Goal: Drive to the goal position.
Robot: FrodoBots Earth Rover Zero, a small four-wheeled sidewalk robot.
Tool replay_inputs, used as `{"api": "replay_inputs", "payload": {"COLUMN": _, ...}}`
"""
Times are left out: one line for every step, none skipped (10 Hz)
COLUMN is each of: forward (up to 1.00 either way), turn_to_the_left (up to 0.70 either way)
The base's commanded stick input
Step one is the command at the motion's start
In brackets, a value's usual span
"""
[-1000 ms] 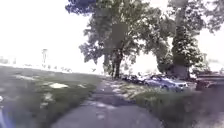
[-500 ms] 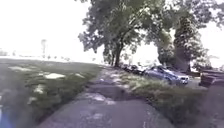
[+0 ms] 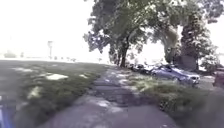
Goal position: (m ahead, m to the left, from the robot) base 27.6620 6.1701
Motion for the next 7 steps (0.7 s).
{"api": "replay_inputs", "payload": {"forward": 0.7, "turn_to_the_left": 0.0}}
{"api": "replay_inputs", "payload": {"forward": 0.7, "turn_to_the_left": 0.0}}
{"api": "replay_inputs", "payload": {"forward": 0.7, "turn_to_the_left": 0.0}}
{"api": "replay_inputs", "payload": {"forward": 0.7, "turn_to_the_left": 0.0}}
{"api": "replay_inputs", "payload": {"forward": 0.7, "turn_to_the_left": 0.0}}
{"api": "replay_inputs", "payload": {"forward": 0.7, "turn_to_the_left": 0.0}}
{"api": "replay_inputs", "payload": {"forward": 0.7, "turn_to_the_left": 0.0}}
